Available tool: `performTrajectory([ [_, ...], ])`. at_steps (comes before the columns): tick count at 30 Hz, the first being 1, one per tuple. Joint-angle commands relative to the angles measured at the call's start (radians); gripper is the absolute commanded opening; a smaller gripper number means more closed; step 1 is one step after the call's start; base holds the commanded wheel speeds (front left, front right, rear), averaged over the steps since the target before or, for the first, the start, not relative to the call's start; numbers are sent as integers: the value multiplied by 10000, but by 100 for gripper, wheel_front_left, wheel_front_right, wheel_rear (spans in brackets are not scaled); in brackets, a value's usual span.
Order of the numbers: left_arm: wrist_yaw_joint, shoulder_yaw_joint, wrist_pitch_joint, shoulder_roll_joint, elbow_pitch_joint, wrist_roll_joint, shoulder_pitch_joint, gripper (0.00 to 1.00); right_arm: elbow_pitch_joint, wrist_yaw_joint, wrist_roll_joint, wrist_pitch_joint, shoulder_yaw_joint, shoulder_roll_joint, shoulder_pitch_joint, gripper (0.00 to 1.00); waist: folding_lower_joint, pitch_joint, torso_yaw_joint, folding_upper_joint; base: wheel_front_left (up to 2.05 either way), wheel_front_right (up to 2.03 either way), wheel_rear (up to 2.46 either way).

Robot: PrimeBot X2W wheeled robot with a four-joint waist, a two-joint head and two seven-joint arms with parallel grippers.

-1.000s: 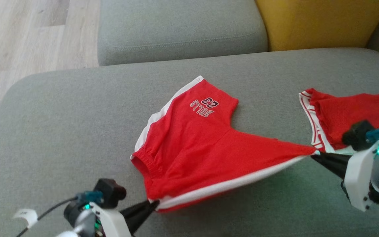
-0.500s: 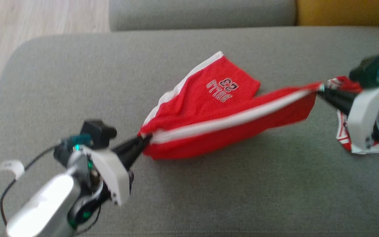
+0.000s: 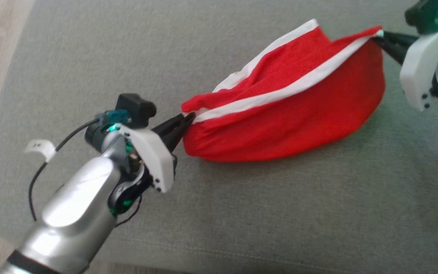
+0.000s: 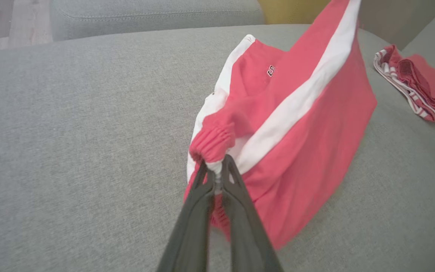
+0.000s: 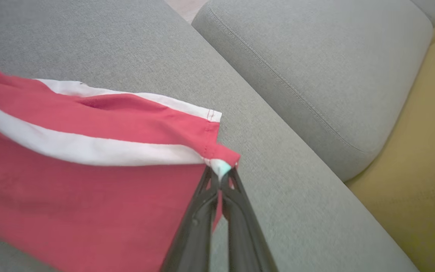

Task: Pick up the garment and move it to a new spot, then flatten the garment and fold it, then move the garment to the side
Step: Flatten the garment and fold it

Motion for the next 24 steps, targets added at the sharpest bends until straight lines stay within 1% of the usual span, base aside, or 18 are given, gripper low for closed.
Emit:
performTrajectory([
  [1,-76,345,-208,109,-61,55,-682,0,123,17,-82,-161,60,-41,-309,0,0,471,426,0,0,0,0],
  [2,-76,345,-208,109,-61,55,-682,0,123,17,-82,-161,60,-41,-309,0,0,471,426,0,0,0,0],
  [7,-138,194,-704,-365,680,59,-1178,0,986,17,-107,-450,492,181,-1018,0,0,908,767,0,0,0,0],
  [12,-169,78,-1163,-740,1299,79,-1578,0,1623,17,-251,-773,681,380,-1490,0,0,1258,1022,0,0,0,0],
  [17,-193,-132,-1458,-1008,1773,78,-1889,0,2044,17,-482,-1002,750,580,-1687,0,0,1487,1146,0,0,0,0],
  [21,-204,-251,-1661,-1154,2133,49,-2121,0,2265,17,-611,-974,763,711,-1694,0,0,1620,1180,0,0,0,0],
  [22,-205,-274,-1754,-1176,2216,83,-2185,29,2317,17,-628,-970,765,734,-1687,33,0,1646,1183,0,0,0,0],
  [23,-206,-288,-1873,-1194,2300,137,-2248,80,2384,17,-640,-1079,765,754,-1729,100,0,1676,1182,0,0,0,0],
  [24,-201,-296,-1968,-1219,2398,180,-2300,100,2522,17,-650,-1248,766,775,-1802,100,0,1701,1180,0,0,0,0],
])
